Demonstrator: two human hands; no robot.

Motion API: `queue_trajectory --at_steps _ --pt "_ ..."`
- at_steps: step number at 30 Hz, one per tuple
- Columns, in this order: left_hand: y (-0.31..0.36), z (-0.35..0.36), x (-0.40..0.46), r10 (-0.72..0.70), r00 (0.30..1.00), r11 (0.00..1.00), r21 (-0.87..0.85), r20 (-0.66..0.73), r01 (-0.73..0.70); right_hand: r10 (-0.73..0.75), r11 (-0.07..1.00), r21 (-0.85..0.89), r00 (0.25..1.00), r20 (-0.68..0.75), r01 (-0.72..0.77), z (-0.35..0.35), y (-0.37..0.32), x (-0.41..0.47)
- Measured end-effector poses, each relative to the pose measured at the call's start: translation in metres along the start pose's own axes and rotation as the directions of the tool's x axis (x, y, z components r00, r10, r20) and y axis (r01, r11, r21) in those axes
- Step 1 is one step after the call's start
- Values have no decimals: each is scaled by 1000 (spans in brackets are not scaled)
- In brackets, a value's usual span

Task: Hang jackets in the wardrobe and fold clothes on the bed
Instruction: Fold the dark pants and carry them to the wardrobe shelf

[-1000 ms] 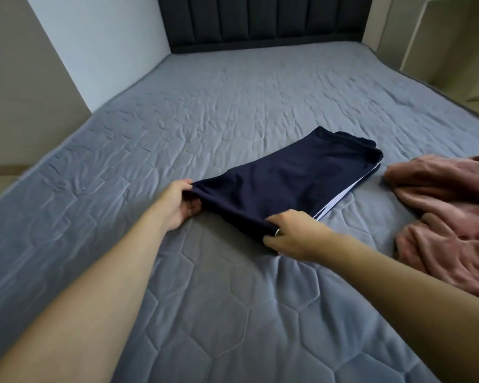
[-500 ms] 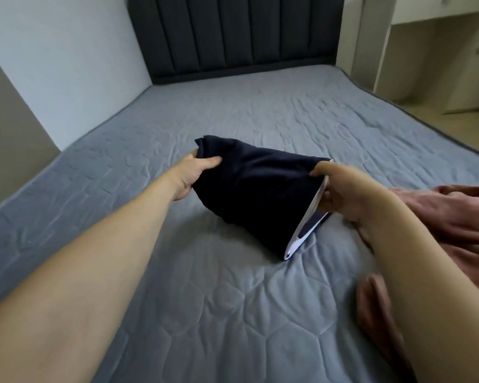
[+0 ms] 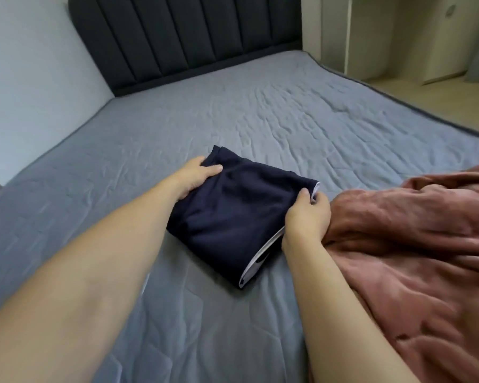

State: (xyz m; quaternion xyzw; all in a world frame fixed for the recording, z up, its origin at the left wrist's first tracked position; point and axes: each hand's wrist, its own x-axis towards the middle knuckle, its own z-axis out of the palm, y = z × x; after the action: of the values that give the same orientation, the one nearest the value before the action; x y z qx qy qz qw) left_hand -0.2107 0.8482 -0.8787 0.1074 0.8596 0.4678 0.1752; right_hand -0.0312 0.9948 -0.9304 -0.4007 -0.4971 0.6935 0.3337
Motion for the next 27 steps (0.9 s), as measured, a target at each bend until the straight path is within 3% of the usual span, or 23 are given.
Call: queue_trajectory --at_steps 1,3,7,12,18,22,24,27 --pt "-3 7 4 72 994 995 74 -87 -66 -2 1000 -17 1000 24 3 1 0 -2" --pt "-10 22 9 114 985 977 194 -129 -87 27 995 -94 996 80 -19 2 -2 -5" --pt "-13 30 -5 -196 979 962 187 -46 202 224 972 -111 963 152 -208 -2 -6 -9" --pt "-3 17 -23 -202 979 964 181 17 195 366 927 -40 876 313 -372 2 -3 -22" --pt "-17 -35 -74 -174 984 984 28 -31 175 532 797 -83 631 565 -598 -5 -41 -54" --pt "31 -125 -129 -186 964 982 -32 -190 184 559 796 -173 595 577 -580 22 -131 -101" --pt "82 -183 -162 -184 947 983 -59 -262 175 529 827 -208 597 603 -522 47 -203 -132" --pt "184 -283 -216 -204 943 974 -149 -262 169 482 863 -240 586 651 -444 90 -329 -185"
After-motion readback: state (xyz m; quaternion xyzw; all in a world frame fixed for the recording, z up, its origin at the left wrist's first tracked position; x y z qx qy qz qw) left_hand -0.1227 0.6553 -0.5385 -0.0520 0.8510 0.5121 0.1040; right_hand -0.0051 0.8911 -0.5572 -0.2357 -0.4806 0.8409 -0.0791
